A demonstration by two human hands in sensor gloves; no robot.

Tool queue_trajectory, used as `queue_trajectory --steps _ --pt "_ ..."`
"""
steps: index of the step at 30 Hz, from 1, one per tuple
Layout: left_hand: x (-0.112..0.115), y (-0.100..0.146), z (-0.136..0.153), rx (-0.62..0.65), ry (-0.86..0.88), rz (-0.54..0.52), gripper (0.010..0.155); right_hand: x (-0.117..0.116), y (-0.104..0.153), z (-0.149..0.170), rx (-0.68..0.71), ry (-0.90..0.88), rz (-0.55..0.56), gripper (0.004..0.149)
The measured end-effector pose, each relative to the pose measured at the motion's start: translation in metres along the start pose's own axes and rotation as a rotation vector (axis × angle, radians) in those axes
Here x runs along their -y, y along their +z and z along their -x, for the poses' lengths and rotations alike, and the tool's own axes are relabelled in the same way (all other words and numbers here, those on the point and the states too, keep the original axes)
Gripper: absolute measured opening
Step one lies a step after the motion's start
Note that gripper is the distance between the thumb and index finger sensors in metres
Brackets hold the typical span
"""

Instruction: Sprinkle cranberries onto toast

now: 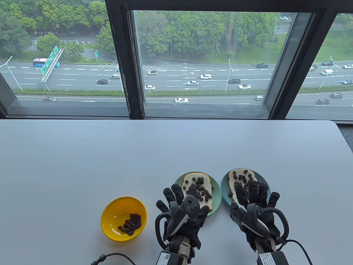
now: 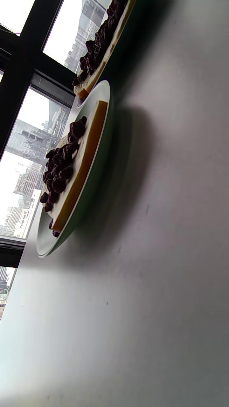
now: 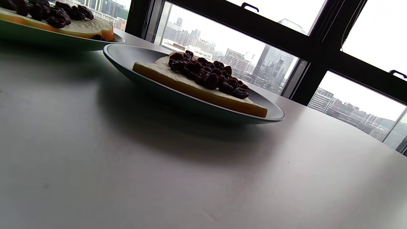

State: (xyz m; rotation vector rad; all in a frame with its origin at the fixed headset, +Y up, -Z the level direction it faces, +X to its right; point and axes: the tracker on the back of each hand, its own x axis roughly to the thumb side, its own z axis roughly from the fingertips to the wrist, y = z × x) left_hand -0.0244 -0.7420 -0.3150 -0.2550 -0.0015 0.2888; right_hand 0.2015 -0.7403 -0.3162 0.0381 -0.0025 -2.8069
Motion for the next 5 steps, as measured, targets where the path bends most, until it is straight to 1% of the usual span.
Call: queue_trajectory --steps 5 --pt "0.0 -0.0002 0.0001 -0.004 0.004 0.002 0.083 0.0024 0.0019 0.0009 -0.005 0.004 -0.017 0.095"
